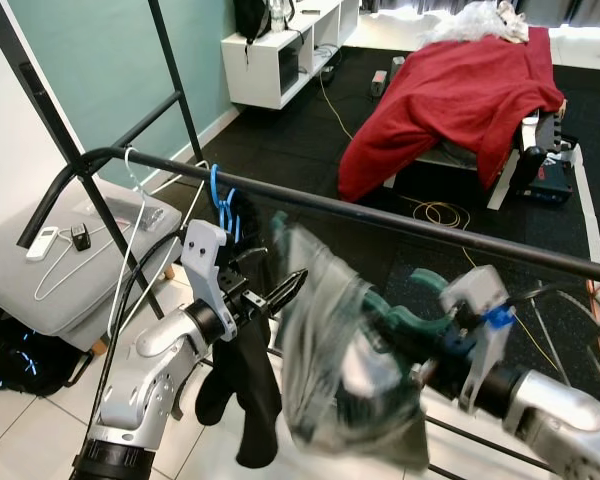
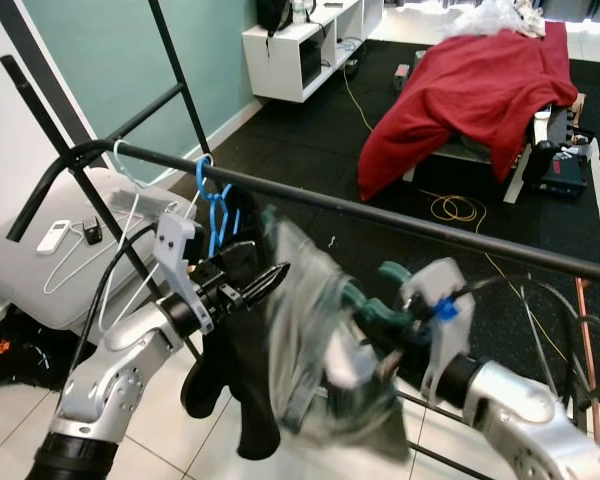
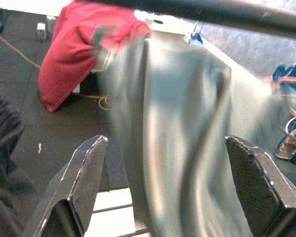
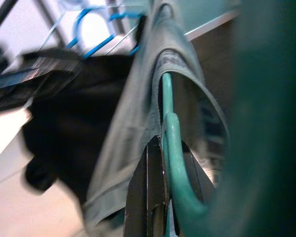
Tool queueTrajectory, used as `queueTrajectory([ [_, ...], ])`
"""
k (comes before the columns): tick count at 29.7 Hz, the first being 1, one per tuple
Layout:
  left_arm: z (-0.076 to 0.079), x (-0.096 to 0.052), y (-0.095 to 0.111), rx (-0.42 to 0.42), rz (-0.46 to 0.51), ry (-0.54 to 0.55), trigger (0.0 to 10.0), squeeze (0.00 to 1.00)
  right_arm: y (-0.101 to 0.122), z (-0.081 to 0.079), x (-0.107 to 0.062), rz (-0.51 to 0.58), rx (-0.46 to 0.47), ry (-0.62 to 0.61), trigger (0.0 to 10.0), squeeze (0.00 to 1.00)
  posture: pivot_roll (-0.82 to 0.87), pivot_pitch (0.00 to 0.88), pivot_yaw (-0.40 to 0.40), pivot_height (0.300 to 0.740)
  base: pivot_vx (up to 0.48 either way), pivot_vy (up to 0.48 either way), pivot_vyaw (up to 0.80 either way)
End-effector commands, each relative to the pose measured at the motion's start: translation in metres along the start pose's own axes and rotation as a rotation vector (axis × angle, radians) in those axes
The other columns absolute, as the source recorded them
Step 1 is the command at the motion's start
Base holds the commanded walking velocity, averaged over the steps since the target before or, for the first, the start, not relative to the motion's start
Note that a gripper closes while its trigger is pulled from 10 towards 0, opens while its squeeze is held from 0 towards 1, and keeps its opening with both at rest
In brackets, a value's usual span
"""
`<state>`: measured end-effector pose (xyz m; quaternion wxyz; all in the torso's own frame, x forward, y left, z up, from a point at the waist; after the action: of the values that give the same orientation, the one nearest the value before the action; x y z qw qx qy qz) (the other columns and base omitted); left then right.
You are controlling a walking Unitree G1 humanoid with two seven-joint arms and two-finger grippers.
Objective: Hang hanger
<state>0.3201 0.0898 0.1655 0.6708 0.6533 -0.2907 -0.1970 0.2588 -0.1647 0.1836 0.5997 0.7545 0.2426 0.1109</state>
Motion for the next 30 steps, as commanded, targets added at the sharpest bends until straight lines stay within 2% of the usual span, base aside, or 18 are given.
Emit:
queueTrajectory([
  [1, 0.001, -0.003, -0.006, -0.007, -0.03, 0.001, 10.0, 0.0, 0.008, 0.008, -0.002, 0.052, 0.024, -0.096, 10.0, 0.0, -0.21, 0.134, 0.08, 0.74, 0.0, 0.0, 0.0],
  [8, 0.009, 0.002, -0.01, -0.028, -0.04, -0.033, 10.0, 0.0, 0.023, 0.009, -0.002, 0.17, 0.06, -0.212, 10.0, 0.0, -0.22, 0.133, 0.093, 0.74, 0.0, 0.0, 0.0],
  [11, 0.011, 0.004, -0.01, -0.031, -0.04, -0.04, 10.0, 0.0, 0.029, 0.016, -0.002, 0.206, 0.067, -0.273, 10.0, 0.0, -0.22, 0.132, 0.096, 0.74, 0.0, 0.0, 0.0],
  [12, 0.012, 0.004, -0.01, -0.033, -0.04, -0.041, 10.0, 0.0, 0.038, 0.022, 0.0, 0.241, 0.059, -0.303, 10.0, 0.0, -0.22, 0.13, 0.095, 0.74, 0.0, 0.0, 0.0],
  [14, 0.012, 0.004, -0.01, -0.033, -0.04, -0.041, 10.0, 0.0, 0.038, 0.022, 0.0, 0.241, 0.059, -0.303, 10.0, 0.0, -0.22, 0.13, 0.095, 0.74, 0.0, 0.0, 0.0],
  [15, 0.012, 0.003, -0.01, -0.034, -0.04, -0.041, 10.0, 0.0, 0.048, 0.029, 0.002, 0.271, 0.048, -0.34, 10.0, 0.0, -0.21, 0.127, 0.092, 0.74, 0.0, 0.0, 0.0],
  [16, 0.012, 0.003, -0.01, -0.034, -0.04, -0.041, 10.0, 0.0, 0.048, 0.029, 0.002, 0.271, 0.048, -0.34, 10.0, 0.0, -0.21, 0.127, 0.092, 0.74, 0.0, 0.0, 0.0],
  [17, 0.013, 0.002, -0.011, -0.035, -0.042, -0.04, 10.0, 0.0, 0.055, 0.039, 0.004, 0.285, 0.036, -0.388, 10.0, 0.0, -0.2, 0.125, 0.09, 0.74, 0.0, 0.0, 0.0],
  [19, 0.013, 0.002, -0.011, -0.035, -0.042, -0.04, 10.0, 0.0, 0.055, 0.039, 0.004, 0.285, 0.036, -0.388, 10.0, 0.0, -0.2, 0.125, 0.09, 0.74, 0.0, 0.0, 0.0],
  [20, 0.013, 0.001, -0.011, -0.036, -0.044, -0.038, 10.0, 0.0, 0.06, 0.049, 0.006, 0.283, 0.023, -0.442, 10.0, 0.0, -0.2, 0.124, 0.088, 0.74, 0.0, 0.0, 0.0],
  [21, 0.013, 0.001, -0.011, -0.036, -0.044, -0.038, 10.0, 0.0, 0.06, 0.049, 0.006, 0.283, 0.023, -0.442, 10.0, 0.0, -0.2, 0.124, 0.088, 0.74, 0.0, 0.0, 0.0],
  [22, 0.013, -0.001, -0.011, -0.035, -0.048, -0.032, 10.0, 0.0, 0.06, 0.061, 0.008, 0.27, 0.018, -0.504, 10.0, 0.0, -0.18, 0.121, 0.083, 0.74, 0.0, 0.0, 0.0],
  [24, 0.013, -0.001, -0.011, -0.035, -0.048, -0.032, 10.0, 0.0, 0.06, 0.061, 0.008, 0.27, 0.018, -0.504, 10.0, 0.0, -0.18, 0.121, 0.083, 0.74, 0.0, 0.0, 0.0],
  [26, 0.012, -0.004, -0.012, -0.034, -0.053, -0.021, 10.0, 0.0, 0.062, 0.082, 0.009, 0.243, 0.005, -0.605, 10.0, 0.0, -0.17, 0.12, 0.079, 0.74, 0.0, 0.0, 0.0],
  [30, 0.011, -0.005, -0.012, -0.031, -0.059, -0.015, 10.0, 0.0, 0.058, 0.092, 0.011, 0.193, 0.001, -0.669, 10.0, 0.0, -0.16, 0.12, 0.075, 0.74, 0.0, 0.0, 0.0],
])
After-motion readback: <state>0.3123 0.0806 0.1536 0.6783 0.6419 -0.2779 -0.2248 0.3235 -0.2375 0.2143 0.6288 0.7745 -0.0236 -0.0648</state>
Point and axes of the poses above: a point about 5 cm out from each wrist's last joint towards the gripper, its own x axis pointing out of the wrist towards the gripper, its own y axis along the axis of the wrist's last joint, z = x × y, the point moved 4 cm from there along x, pointing out of the wrist towards the gripper, and after that the axes turned 11 degrees about x, right-handed, at the moved point
